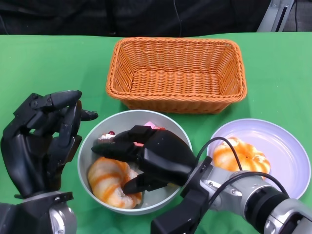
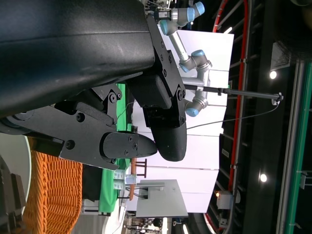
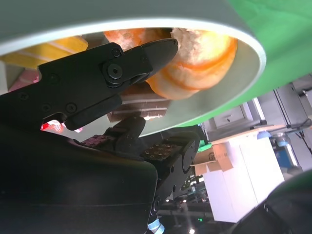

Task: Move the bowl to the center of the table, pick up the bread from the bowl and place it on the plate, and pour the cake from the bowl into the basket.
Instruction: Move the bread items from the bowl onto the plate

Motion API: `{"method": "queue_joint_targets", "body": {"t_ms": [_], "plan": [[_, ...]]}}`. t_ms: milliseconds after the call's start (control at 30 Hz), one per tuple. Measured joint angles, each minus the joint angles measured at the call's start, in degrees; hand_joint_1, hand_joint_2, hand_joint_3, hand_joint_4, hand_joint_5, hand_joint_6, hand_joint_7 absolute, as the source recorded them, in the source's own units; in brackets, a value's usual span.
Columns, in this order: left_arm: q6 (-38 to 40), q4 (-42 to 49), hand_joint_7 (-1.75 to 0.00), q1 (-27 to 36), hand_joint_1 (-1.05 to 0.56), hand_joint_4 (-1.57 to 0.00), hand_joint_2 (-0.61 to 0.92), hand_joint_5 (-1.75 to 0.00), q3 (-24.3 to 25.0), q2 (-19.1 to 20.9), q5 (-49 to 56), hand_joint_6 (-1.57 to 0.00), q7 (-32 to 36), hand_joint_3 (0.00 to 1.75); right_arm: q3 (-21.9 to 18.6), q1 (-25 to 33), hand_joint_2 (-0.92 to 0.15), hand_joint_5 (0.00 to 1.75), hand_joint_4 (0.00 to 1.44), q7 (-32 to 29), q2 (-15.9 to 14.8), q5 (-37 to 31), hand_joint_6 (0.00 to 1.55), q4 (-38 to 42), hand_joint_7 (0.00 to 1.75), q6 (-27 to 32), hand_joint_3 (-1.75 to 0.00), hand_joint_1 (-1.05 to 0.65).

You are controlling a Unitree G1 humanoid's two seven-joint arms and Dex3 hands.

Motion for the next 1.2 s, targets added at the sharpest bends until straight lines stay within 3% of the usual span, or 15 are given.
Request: {"method": "queue_joint_targets", "body": {"t_ms": [133,300,400,500,667,700,733,833,1033,1100,1200], "plan": [[0.1,-0.9,-0.59,0.2,-0.17,-0.87,0.92,-1.15,-0.1,-0.4,0.7,-1.03,0.0,0.32,1.7,-0.1,-0.83,0.06,0.39,-2.8,0.9,-1.6,0.31,0.5,0.00,3.0,-0.01,-0.65],[0.4,-2.1,-0.60,0.4,-0.16,-0.86,0.92,-1.16,-0.4,-0.5,0.9,-1.03,0.0,0.33,3.5,-0.7,-0.85,0.03,0.38,-4.2,1.7,-3.0,0.31,1.2,0.01,4.7,-0.01,-0.57],[0.6,-2.2,-0.60,0.5,-0.15,-0.85,0.92,-1.16,-0.4,-0.5,0.8,-1.02,0.0,0.35,3.9,-0.8,-0.87,0.04,0.44,-5.2,2.1,-3.1,0.37,1.6,0.03,5.0,-0.01,-0.51],[0.7,-2.2,-0.61,0.6,-0.17,-0.85,0.92,-1.16,-0.4,-0.5,1.0,-1.02,0.1,0.33,5.2,-0.9,-0.85,0.12,0.62,-7.5,2.3,-3.6,0.42,1.8,0.04,5.7,0.00,-0.52],[0.8,-2.3,-0.62,0.7,-0.17,-0.84,0.92,-1.17,-0.4,-0.5,1.6,-1.02,0.9,0.33,6.0,-1.2,-0.85,0.11,0.66,-9.4,2.4,-3.9,0.43,2.4,0.03,5.9,0.00,-0.51],[0.8,-2.3,-0.63,0.7,-0.18,-0.85,0.92,-1.18,-0.4,-0.5,1.8,-1.02,1.0,0.33,6.2,-1.2,-0.76,0.11,0.75,-9.6,2.5,-3.9,0.63,2.6,0.07,5.9,0.00,-0.37],[0.7,-2.3,-0.63,0.7,-0.18,-0.85,0.92,-1.18,-0.4,-0.5,2.1,-1.02,1.0,0.33,6.5,-1.3,-0.74,0.08,0.76,-10.2,2.5,-3.9,0.69,2.7,0.05,5.9,-0.01,-0.33],[0.5,-2.3,-0.64,0.7,-0.17,-0.85,0.92,-1.19,-0.2,-0.5,2.1,-1.02,1.0,0.34,7.7,-1.3,-0.80,0.02,0.72,-11.7,2.6,-4.4,0.61,3.3,0.01,4.7,-0.03,-0.29],[0.5,-2.3,-0.64,0.7,-0.17,-0.85,0.92,-1.20,-0.2,-0.5,2.0,-1.02,1.0,0.34,8.2,-1.3,-0.82,0.01,0.70,-12.5,2.6,-4.4,0.59,4.2,0.00,2.2,-0.02,-0.27],[0.4,-2.2,-0.64,0.7,-0.16,-0.85,0.92,-1.19,-0.2,-0.5,2.0,-1.01,1.0,0.35,8.4,-1.3,-0.85,0.06,0.80,-13.3,2.6,-4.6,0.59,4.6,0.00,2.0,-0.02,-0.26],[0.0,-2.2,-0.64,0.6,-0.17,-0.86,0.92,-1.18,-0.1,-0.5,2.0,-1.02,1.0,0.35,9.1,-1.3,-0.86,0.06,0.81,-14.6,2.6,-4.9,0.56,5.1,0.00,1.7,-0.02,-0.25]]}}
